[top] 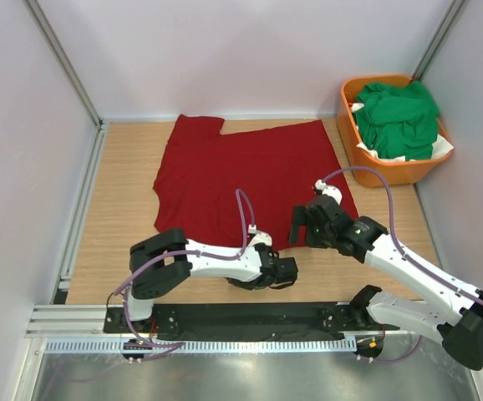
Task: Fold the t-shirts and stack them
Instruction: Flatten the tshirt out, then fold the tshirt
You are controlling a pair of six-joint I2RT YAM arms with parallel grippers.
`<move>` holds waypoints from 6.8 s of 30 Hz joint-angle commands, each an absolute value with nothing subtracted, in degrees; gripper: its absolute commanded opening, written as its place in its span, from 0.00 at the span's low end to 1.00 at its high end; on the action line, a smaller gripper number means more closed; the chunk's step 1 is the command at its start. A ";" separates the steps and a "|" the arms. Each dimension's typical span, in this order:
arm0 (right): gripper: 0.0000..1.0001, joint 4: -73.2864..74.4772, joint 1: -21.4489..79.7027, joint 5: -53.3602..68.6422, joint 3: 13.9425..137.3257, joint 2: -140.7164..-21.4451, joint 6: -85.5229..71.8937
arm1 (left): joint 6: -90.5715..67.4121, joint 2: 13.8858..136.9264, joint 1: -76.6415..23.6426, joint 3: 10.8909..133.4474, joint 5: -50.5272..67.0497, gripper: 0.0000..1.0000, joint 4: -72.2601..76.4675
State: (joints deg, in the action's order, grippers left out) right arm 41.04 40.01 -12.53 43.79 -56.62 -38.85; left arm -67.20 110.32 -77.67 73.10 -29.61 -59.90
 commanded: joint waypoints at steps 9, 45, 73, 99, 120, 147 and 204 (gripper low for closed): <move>1.00 43.06 40.25 -18.44 45.52 -54.76 -40.86 | -66.98 96.70 -77.87 74.61 -36.92 0.00 -80.48; 0.71 40.88 18.02 -17.93 23.38 -48.25 -62.40 | -59.50 87.45 -77.87 58.54 -23.29 0.04 -67.06; 0.01 54.11 17.49 -20.65 31.36 -36.31 -61.87 | -61.26 75.07 -76.46 61.16 -25.23 0.02 -82.86; 0.01 43.16 16.26 -28.12 59.23 -63.62 -47.38 | -24.88 93.42 -48.00 93.42 -28.31 0.01 -82.35; 0.01 32.79 8.88 -20.39 67.85 -89.03 -40.43 | -20.04 111.97 -34.81 105.46 -40.43 0.00 -80.78; 0.82 34.99 7.29 -17.69 78.09 -95.03 -35.86 | -23.73 109.19 -23.99 110.25 -35.35 0.60 -74.90; 0.82 15.73 4.22 5.80 55.11 -97.91 -28.30 | -34.80 111.09 -36.83 72.07 -43.85 0.49 -58.88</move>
